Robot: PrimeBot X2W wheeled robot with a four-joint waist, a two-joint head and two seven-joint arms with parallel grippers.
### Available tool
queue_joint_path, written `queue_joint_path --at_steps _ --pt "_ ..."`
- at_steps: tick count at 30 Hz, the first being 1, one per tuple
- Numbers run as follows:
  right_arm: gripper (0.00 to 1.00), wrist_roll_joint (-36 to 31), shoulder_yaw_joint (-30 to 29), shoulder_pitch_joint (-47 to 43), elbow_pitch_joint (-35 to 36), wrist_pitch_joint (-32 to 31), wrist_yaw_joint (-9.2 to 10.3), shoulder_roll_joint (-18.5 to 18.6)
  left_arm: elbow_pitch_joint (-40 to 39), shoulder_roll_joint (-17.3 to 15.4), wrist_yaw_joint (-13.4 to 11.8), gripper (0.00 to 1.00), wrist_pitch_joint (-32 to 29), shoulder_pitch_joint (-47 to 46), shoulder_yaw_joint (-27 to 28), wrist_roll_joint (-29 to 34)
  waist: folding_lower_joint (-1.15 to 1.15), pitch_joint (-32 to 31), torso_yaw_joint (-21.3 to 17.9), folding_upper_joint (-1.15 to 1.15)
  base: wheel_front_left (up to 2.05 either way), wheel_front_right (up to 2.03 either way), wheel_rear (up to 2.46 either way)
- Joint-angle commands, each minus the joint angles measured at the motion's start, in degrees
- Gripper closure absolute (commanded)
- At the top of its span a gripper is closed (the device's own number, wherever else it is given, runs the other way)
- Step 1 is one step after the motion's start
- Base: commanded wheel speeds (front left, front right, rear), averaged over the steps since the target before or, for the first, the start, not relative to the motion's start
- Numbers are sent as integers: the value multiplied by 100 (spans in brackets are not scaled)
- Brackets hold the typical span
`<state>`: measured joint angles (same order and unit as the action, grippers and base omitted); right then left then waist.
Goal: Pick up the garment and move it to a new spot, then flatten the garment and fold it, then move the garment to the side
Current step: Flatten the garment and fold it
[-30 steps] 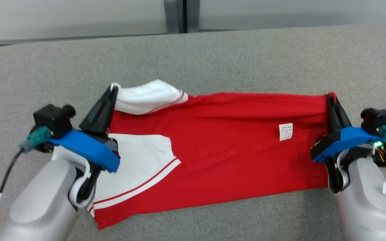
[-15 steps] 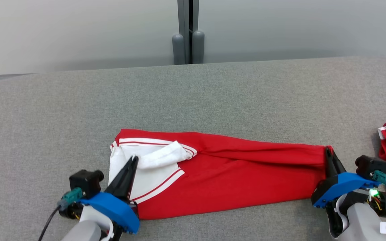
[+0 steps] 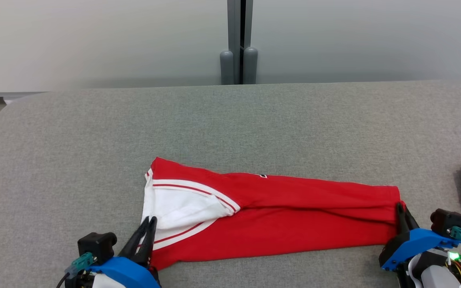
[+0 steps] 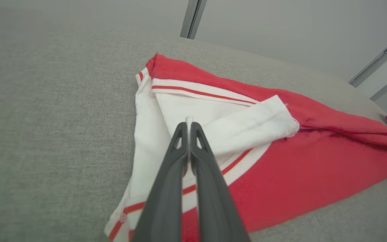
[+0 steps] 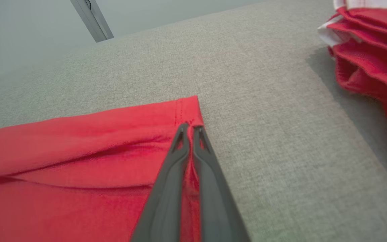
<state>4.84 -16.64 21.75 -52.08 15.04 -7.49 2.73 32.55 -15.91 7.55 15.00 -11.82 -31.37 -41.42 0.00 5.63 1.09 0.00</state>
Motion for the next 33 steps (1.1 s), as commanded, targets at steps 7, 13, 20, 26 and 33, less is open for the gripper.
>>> queue_joint_path --at_steps 7,13,20,26,33 --pt "0 -308 -363 -150 -70 19 0 30 -125 144 -11 0 22 370 536 462 0 47 205 0 0 0 0" --pt "0 -181 -186 -2 -694 -5 -2 -3 -156 213 -11 0 22 497 668 603 0 62 346 0 0 0 0" --pt "100 39 -64 34 -541 5 -1 26 -170 261 -11 0 22 541 796 729 0 7 349 0 0 0 0" --pt "100 240 -117 -78 522 12 0 34 -107 375 -11 0 22 574 935 840 0 -82 249 0 0 0 0" --pt "100 1117 1399 -189 1452 10 -1 20 33 523 -11 0 22 609 891 885 0 -149 251 0 0 0 0"
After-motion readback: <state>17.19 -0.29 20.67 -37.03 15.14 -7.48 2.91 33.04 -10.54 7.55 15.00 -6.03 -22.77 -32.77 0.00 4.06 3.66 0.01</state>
